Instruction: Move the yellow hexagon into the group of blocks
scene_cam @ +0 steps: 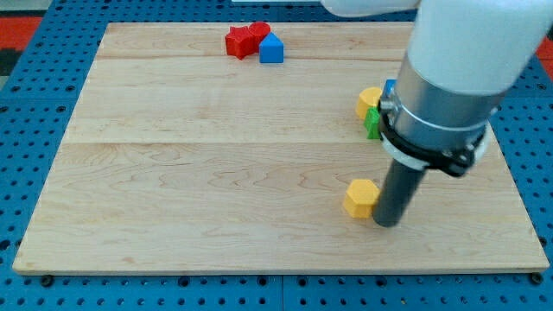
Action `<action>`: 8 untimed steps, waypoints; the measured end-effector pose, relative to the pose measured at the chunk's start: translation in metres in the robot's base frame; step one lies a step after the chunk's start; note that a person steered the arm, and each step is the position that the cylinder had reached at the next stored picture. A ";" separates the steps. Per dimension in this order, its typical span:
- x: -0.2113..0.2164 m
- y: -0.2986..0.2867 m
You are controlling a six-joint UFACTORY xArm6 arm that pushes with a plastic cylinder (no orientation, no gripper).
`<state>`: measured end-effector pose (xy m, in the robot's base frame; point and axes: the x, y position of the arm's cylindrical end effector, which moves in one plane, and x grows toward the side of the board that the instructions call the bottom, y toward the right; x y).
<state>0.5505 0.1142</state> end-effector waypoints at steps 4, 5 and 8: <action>-0.009 -0.065; -0.060 -0.019; -0.079 0.002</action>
<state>0.4711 0.1161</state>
